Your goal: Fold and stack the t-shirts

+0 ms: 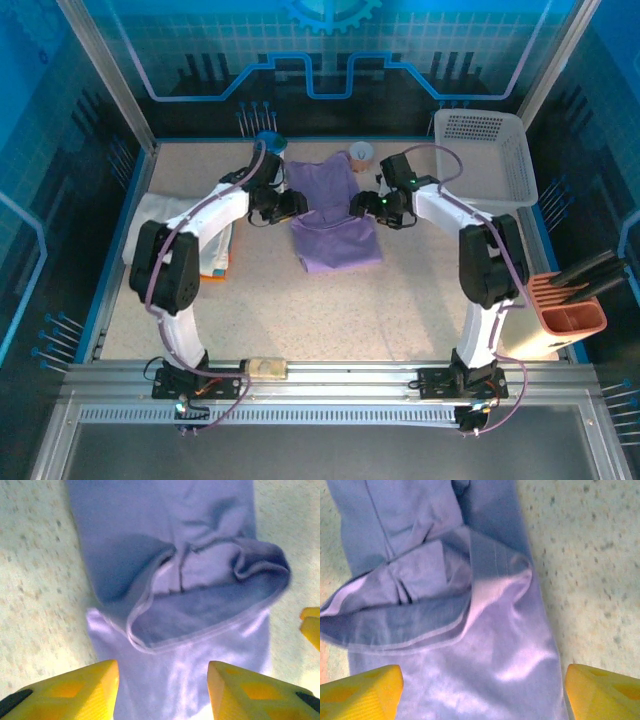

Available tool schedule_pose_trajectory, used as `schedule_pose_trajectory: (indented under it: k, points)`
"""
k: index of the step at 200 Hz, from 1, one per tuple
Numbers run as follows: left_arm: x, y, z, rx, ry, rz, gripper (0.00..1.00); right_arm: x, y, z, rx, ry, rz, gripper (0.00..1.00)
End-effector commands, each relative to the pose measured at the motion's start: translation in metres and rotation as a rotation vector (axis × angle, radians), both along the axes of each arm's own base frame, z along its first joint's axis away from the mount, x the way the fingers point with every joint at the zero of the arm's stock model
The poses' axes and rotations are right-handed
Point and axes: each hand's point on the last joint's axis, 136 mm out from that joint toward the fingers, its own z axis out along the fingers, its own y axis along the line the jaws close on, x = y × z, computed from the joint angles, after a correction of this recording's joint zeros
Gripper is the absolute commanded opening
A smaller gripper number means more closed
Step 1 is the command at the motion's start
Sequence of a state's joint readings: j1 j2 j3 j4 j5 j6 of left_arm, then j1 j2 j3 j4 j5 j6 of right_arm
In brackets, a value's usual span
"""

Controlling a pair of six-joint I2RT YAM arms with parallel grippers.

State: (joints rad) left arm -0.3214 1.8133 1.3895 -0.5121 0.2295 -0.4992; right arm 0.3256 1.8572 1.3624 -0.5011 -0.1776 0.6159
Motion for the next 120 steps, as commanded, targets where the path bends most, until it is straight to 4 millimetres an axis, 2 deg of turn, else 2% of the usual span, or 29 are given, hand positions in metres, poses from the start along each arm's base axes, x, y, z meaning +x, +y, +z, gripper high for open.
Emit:
schedule_pose_trajectory:
  k: [1,23,49,79,120]
  points:
    - [-0.026,-0.025,0.018,-0.085,-0.001,-0.014,0.51,-0.019,0.002,0.020,0.088,-0.016,0.000,0.85]
    - [-0.043,-0.047,0.011,-0.136,0.024,-0.015,0.50,-0.032,0.010,0.023,0.159,-0.012,-0.015,0.85]
    - [-0.046,-0.063,-0.011,-0.156,0.051,-0.016,0.50,-0.030,0.026,0.020,0.215,-0.006,-0.011,0.85]
    - [-0.031,-0.069,-0.036,-0.142,0.064,-0.023,0.49,-0.010,0.044,0.008,0.281,0.007,-0.029,0.85]
    - [-0.003,-0.068,-0.048,-0.107,0.043,-0.013,0.49,0.023,0.067,-0.006,0.320,0.011,-0.037,0.85]
